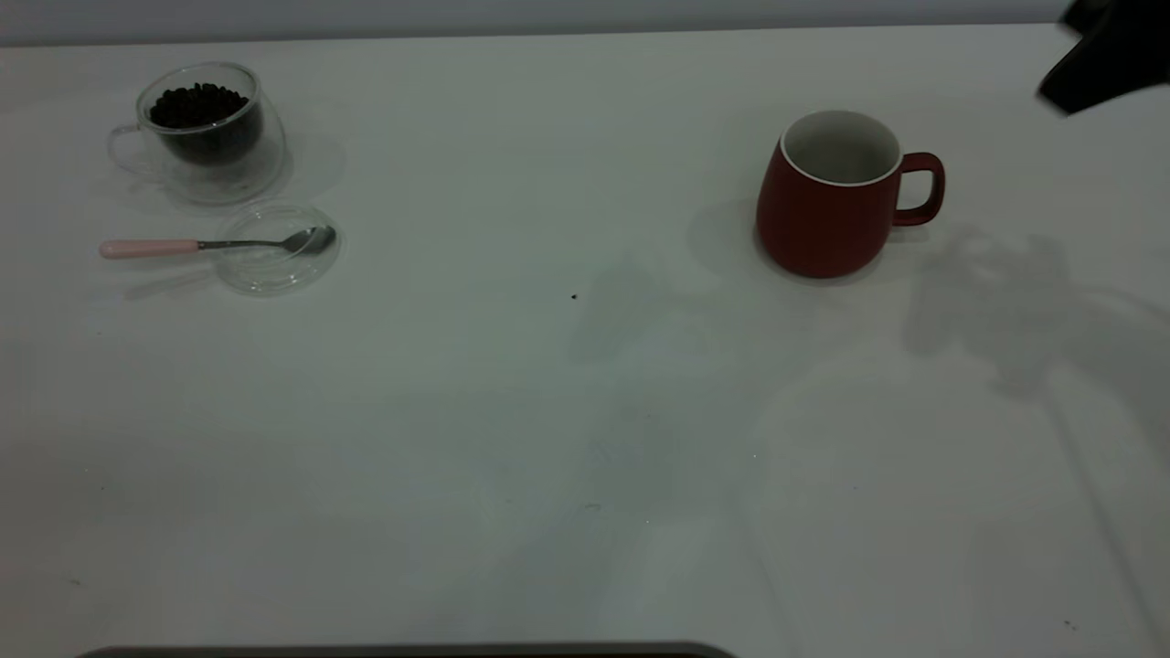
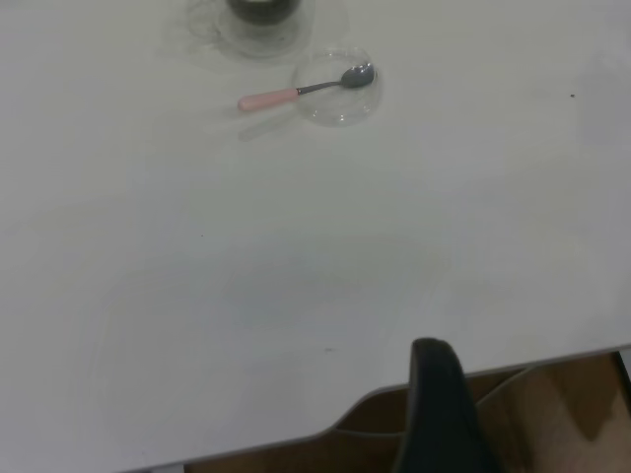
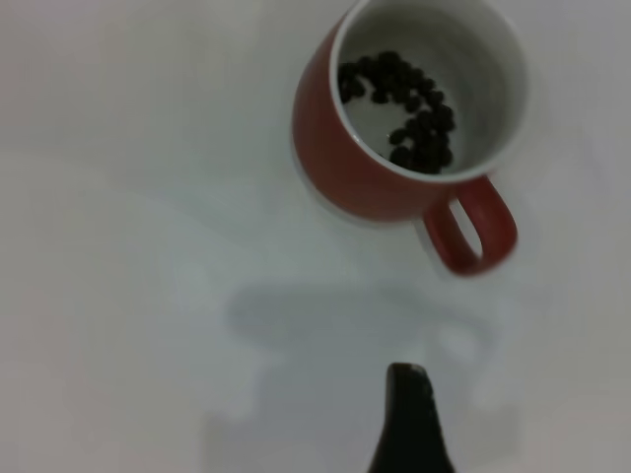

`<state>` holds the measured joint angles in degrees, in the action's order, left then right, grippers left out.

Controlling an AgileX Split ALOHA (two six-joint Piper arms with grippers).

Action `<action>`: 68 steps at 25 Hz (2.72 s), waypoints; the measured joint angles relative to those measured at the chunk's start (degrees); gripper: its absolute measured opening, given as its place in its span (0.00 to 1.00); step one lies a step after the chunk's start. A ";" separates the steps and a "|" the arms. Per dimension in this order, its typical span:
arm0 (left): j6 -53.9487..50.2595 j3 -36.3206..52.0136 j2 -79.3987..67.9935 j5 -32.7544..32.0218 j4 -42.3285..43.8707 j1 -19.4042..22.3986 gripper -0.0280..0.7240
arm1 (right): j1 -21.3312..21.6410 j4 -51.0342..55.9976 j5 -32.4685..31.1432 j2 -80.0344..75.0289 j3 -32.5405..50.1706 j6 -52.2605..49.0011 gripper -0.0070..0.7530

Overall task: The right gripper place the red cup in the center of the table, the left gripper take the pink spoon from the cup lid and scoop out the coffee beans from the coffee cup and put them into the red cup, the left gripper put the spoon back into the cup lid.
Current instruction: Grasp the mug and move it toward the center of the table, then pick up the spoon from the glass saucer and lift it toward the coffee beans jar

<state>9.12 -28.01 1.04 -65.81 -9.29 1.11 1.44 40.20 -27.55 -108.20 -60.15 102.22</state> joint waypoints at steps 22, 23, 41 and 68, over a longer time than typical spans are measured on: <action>0.12 0.00 0.00 0.00 0.00 0.00 0.74 | -4.87 17.55 1.75 -29.26 -17.53 18.97 0.79; 0.12 0.00 0.00 0.00 0.00 0.00 0.74 | -5.94 18.04 2.06 -29.33 -17.55 18.97 0.79; 0.12 0.00 0.00 0.00 0.00 0.00 0.74 | -23.28 33.07 5.98 -33.80 -26.26 18.97 0.79; -0.05 0.00 0.00 0.00 0.00 0.00 0.74 | -24.22 -25.29 -29.29 29.58 13.03 -85.80 0.78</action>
<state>9.07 -28.01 1.04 -65.81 -9.29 1.11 -22.79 14.92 -56.84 -78.62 -47.12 16.41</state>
